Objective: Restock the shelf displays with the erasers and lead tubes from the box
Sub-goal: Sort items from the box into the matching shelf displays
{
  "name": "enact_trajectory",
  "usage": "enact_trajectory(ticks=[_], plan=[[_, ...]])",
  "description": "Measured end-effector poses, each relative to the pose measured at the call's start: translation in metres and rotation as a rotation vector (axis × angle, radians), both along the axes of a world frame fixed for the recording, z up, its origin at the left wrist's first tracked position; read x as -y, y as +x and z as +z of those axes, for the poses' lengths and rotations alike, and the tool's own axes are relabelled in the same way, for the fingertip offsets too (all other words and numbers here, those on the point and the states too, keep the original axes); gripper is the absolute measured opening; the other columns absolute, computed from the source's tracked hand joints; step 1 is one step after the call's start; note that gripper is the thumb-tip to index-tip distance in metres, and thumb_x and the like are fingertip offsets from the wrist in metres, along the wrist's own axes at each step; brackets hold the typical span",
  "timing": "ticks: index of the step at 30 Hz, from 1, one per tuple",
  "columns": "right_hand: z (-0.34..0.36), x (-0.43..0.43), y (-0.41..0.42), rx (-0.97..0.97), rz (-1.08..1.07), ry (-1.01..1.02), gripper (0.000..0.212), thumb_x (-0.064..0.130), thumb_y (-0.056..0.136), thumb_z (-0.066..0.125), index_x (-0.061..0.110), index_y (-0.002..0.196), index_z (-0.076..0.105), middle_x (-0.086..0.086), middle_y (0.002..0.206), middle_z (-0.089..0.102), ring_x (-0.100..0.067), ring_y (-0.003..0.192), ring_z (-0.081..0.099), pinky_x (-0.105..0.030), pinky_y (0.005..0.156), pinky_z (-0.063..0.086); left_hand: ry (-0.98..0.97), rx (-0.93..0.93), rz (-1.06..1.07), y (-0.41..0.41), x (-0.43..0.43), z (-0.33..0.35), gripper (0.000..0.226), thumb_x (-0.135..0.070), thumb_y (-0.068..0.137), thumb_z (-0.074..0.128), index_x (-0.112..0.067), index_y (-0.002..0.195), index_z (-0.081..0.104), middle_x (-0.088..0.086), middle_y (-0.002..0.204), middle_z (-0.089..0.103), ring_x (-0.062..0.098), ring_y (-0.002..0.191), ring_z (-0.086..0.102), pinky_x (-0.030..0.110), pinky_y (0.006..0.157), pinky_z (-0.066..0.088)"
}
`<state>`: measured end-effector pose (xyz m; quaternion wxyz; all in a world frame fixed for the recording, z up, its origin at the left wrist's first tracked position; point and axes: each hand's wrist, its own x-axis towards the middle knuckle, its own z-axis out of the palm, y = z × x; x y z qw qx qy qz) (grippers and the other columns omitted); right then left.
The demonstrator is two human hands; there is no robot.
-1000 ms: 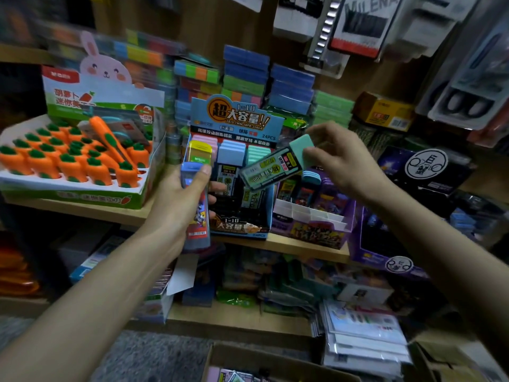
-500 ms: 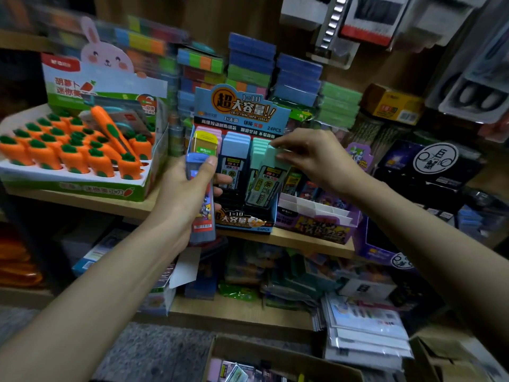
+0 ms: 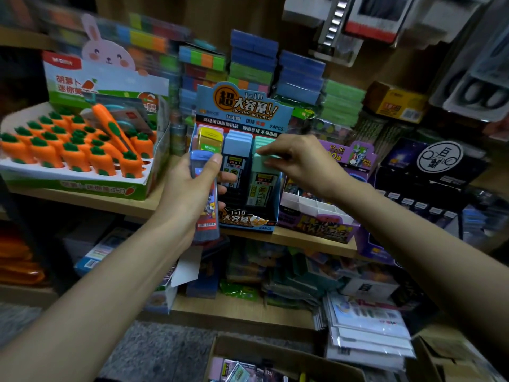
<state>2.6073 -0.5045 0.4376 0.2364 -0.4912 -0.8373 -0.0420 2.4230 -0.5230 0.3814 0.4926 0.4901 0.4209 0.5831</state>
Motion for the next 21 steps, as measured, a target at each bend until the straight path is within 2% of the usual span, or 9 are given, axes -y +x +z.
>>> enact_trajectory(ticks=[2, 6, 10, 12, 14, 16, 18, 21], plan=[[-0.005, 0.000, 0.001, 0.005, -0.023, 0.030, 0.024, 0.011, 0.089, 0.062, 0.003, 0.111, 0.065, -0.012, 0.108, 0.066, -0.023, 0.099, 0.061, -0.031, 0.085, 0.047, 0.004, 0.000, -0.004, 0.000, 0.000, 0.000, 0.015, -0.031, 0.095, 0.051, -0.023, 0.106, 0.056, -0.008, 0.073, 0.070, -0.003, 0.056, 0.060, 0.018, 0.046, 0.050], [-0.014, -0.003, 0.003, 0.074, -0.101, 0.098, 0.023, 0.018, 0.091, 0.060, 0.005, 0.109, 0.066, -0.013, 0.110, 0.056, -0.026, 0.102, 0.049, -0.028, 0.077, 0.036, 0.005, 0.000, -0.030, 0.001, 0.001, 0.001, 0.008, -0.031, 0.095, 0.052, -0.027, 0.099, 0.056, -0.010, 0.069, 0.071, -0.004, 0.055, 0.060, 0.017, 0.046, 0.050], [-0.013, 0.003, 0.002, 0.096, -0.135, 0.091, 0.028, 0.024, 0.093, 0.056, 0.012, 0.117, 0.064, -0.009, 0.113, 0.053, -0.022, 0.104, 0.044, -0.026, 0.082, 0.032, 0.008, 0.004, -0.076, 0.004, 0.004, 0.000, 0.005, -0.033, 0.093, 0.054, -0.030, 0.095, 0.057, -0.009, 0.071, 0.072, -0.001, 0.057, 0.060, 0.018, 0.046, 0.050], [-0.015, 0.012, -0.001, -0.139, -0.120, 0.023, 0.025, 0.025, 0.094, 0.055, 0.014, 0.114, 0.065, -0.004, 0.108, 0.054, -0.014, 0.099, 0.047, -0.020, 0.079, 0.033, 0.016, -0.009, -0.127, 0.007, 0.007, 0.000, 0.007, -0.034, 0.092, 0.055, -0.030, 0.097, 0.058, -0.007, 0.074, 0.073, -0.001, 0.058, 0.061, 0.018, 0.047, 0.049], [-0.015, 0.023, -0.006, -0.544, -0.076, -0.178, 0.016, 0.025, 0.094, 0.055, 0.018, 0.101, 0.067, 0.000, 0.098, 0.060, -0.004, 0.085, 0.054, -0.015, 0.072, 0.039, 0.018, -0.033, -0.209, 0.013, 0.011, 0.000, 0.010, -0.034, 0.091, 0.056, -0.029, 0.099, 0.059, -0.005, 0.077, 0.074, -0.001, 0.058, 0.062, 0.018, 0.047, 0.049], [-0.016, 0.033, -0.008, -0.839, -0.043, -0.381, 0.012, 0.023, 0.094, 0.056, 0.023, 0.086, 0.065, 0.005, 0.083, 0.063, -0.002, 0.075, 0.055, -0.018, 0.067, 0.041, 0.016, -0.058, -0.293, 0.019, 0.015, -0.001, 0.010, -0.035, 0.090, 0.056, -0.029, 0.098, 0.060, -0.003, 0.078, 0.075, 0.001, 0.058, 0.063, 0.018, 0.046, 0.049], [-0.020, 0.042, -0.006, -0.924, -0.036, -0.478, 0.013, 0.019, 0.092, 0.058, 0.022, 0.081, 0.063, 0.006, 0.076, 0.060, -0.006, 0.073, 0.054, -0.023, 0.067, 0.040, 0.013, -0.081, -0.366, 0.027, 0.019, -0.001, 0.011, -0.036, 0.089, 0.057, -0.030, 0.097, 0.061, -0.002, 0.079, 0.075, 0.003, 0.059, 0.064, 0.019, 0.047, 0.049], [-0.028, 0.055, 0.006, -1.013, -0.046, -0.513, 0.009, 0.017, 0.090, 0.060, 0.019, 0.082, 0.064, 0.004, 0.078, 0.062, -0.009, 0.076, 0.058, -0.025, 0.071, 0.042, 0.013, -0.087, -0.418, 0.040, 0.025, -0.003, 0.012, -0.036, 0.088, 0.056, -0.028, 0.095, 0.062, -0.002, 0.078, 0.074, 0.005, 0.060, 0.065, 0.020, 0.047, 0.050]])
